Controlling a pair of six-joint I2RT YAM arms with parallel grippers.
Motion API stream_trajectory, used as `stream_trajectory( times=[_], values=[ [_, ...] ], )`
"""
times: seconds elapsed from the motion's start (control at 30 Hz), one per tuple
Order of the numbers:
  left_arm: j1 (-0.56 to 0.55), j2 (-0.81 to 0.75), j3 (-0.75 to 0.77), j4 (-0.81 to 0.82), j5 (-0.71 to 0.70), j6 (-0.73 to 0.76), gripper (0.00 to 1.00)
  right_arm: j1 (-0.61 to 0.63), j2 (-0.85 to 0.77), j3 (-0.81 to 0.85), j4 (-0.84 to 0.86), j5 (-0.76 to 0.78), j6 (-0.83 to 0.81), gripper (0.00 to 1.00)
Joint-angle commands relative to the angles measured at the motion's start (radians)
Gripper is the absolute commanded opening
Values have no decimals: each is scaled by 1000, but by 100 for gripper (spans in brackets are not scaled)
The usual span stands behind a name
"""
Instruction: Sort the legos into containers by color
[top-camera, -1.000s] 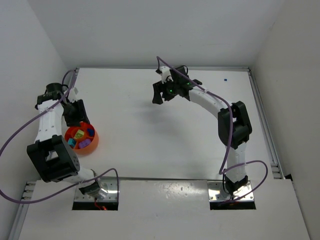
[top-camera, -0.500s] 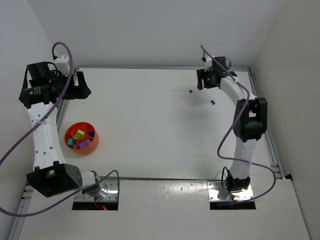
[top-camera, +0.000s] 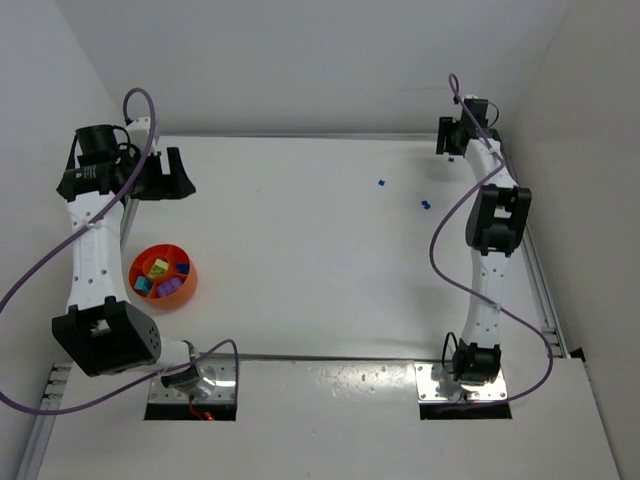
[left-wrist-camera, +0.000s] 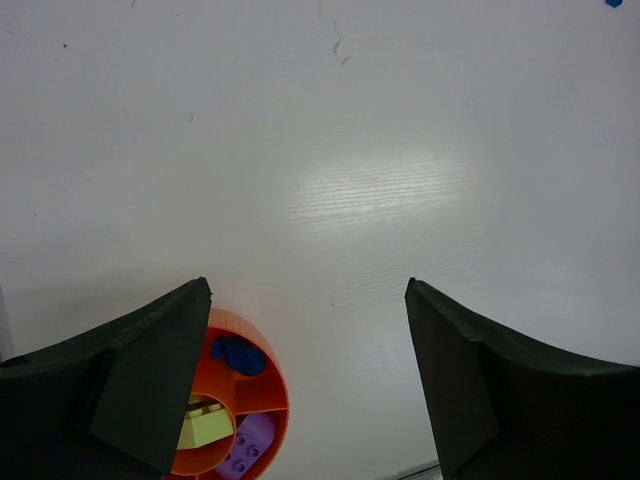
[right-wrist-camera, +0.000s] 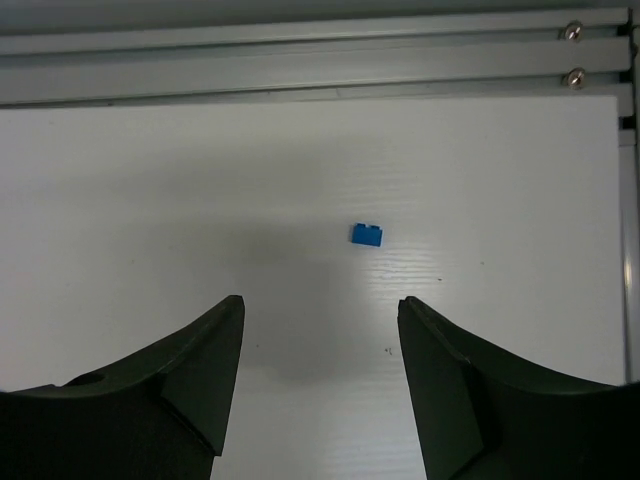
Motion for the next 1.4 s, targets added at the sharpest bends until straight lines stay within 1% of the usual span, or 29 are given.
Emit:
stream_trajectory(
  times=[0.0,0.07,0.1,0.17,0.23,0.3,0.37,0.43,0.63,0.73,0.83,1.17,1.3,1.37],
  values=[
    [-8,-14,10,35,4,-6,85,-1,41,30,27,45,92,63],
    [-8,-14,1,35,-6,-6,85,-1,41,-25,86,56,113,63],
    [-8,-24,1,35,-6,-6,85,-1,41,-25,120,56,113,63],
    [-8,-24,-10,26,-15,-6,85,-10,64,-12,129,65,129,60],
    [-8,-24,-10,26,-24,-6,85,-10,119,51,117,65,141,60],
    [-8,-24,-10,26,-24,-6,85,-10,145,77,106,76,141,59],
    [-8,-24,-10,26,-24,-15,85,-10,145,58,140,105,150,59],
    [-8,-24,-21,26,-24,-16,85,-10,145,27,181,131,150,56],
    [1,-14,-21,26,-24,-25,85,-10,177,16,181,154,150,55],
    [1,-4,-12,26,-24,-25,85,-10,190,36,192,154,161,52],
    [1,-4,-12,26,-24,-25,85,-10,214,59,192,165,179,47],
    [1,5,-21,26,-33,-25,85,-20,251,110,190,165,211,46],
    [1,14,-21,26,-33,-34,85,-29,251,110,181,165,230,44],
    [1,14,-21,26,-33,-34,85,-29,251,110,181,165,230,40]
  ],
)
